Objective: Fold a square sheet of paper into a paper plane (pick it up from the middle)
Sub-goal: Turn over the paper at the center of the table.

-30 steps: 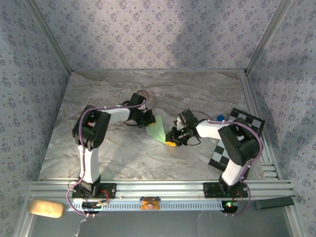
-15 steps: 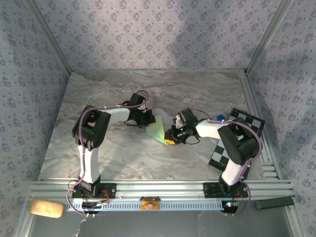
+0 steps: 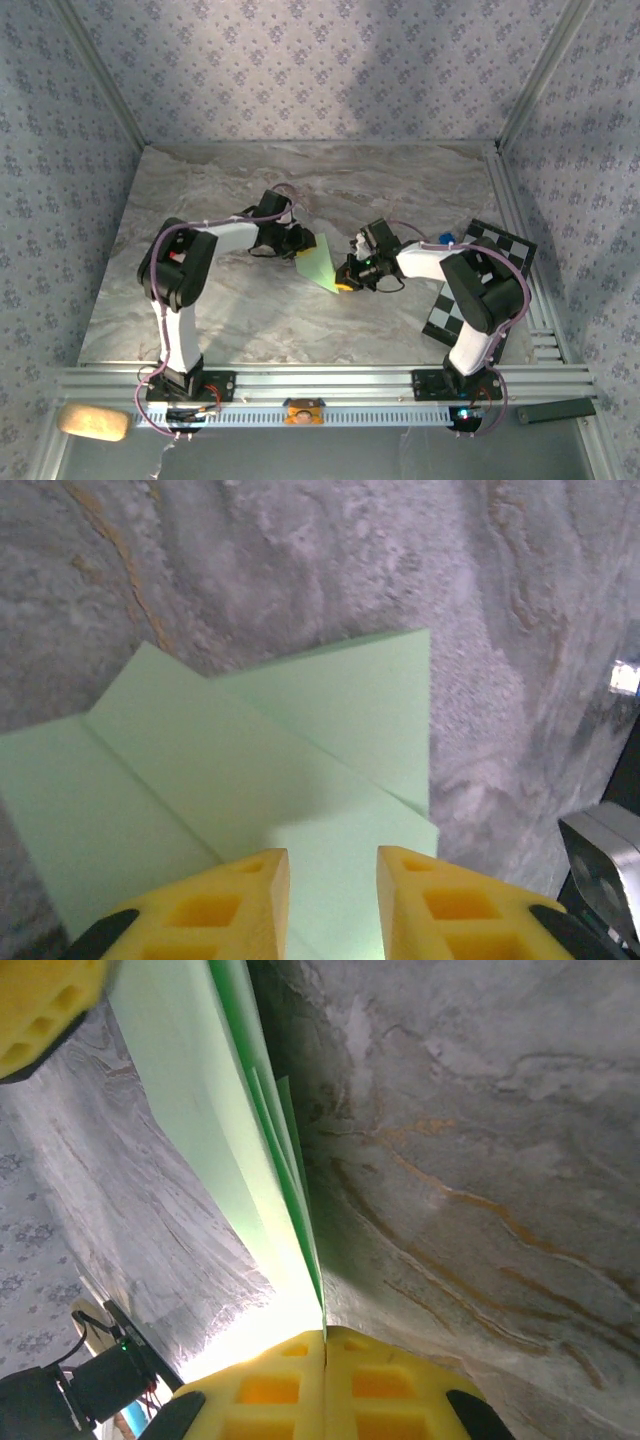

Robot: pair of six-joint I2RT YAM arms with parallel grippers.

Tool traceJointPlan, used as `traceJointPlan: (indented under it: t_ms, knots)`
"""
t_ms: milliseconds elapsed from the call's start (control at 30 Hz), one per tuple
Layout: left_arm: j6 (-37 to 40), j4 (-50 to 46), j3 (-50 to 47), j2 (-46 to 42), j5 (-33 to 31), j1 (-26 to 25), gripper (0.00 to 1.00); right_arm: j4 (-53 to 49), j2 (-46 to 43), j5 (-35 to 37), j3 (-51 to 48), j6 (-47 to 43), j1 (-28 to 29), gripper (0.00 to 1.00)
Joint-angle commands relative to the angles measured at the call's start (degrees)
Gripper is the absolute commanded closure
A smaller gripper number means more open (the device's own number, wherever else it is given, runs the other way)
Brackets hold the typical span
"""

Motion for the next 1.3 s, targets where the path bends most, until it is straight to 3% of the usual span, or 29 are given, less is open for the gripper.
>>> traceJointPlan:
  t_ms: [0,333,467,567,700,833,1033,1267]
  knots:
    - [1.1,0.3,-1.0,-6.1,-1.2,-0.1,0.67,-4.5,-3.0,3.2,0.9,-2.8,-0.6,0.98]
    - [-1.9,-4.8,-5.1,-20.4,-15.0,-0.4,0.62,-16.2,-9.7,9.8,4.2,-11.2,-1.9,1.0]
    - [-4.3,-10.2,-3.9,-24.6,-18.0,-0.5,0.62,-20.9,-14.8,15.2,4.4,-12.8,-2.0,1.0]
    - [-3.9,-8.4,-7.0,-28.4,-20.6,-1.2,0.61,-20.9,-17.2,20.6,3.7,-14.7,-1.8,1.0]
    - [-2.0,-0.9,-13.8,-32.9,-20.6,-1.2,0.6,-24.0,-18.5,27.5,4.6,-14.3,-1.8,1.0]
    - [-2.9,-3.4,-15.7,-36.2,-18.9,0.2,0.59,-34.1,-22.6,31.7,8.4,-9.9,0.6,1.0]
    - [-1.4,-5.5,-16.9,-38.7,-16.8,2.1,0.58,-31.9,-31.0,36.4,5.2,-1.1,4.4,0.99]
    - [-0.5,-5.7,-17.7,-38.7,-14.4,4.7,0.57,-34.0,-34.1,38.2,4.6,0.8,5.2,0.99]
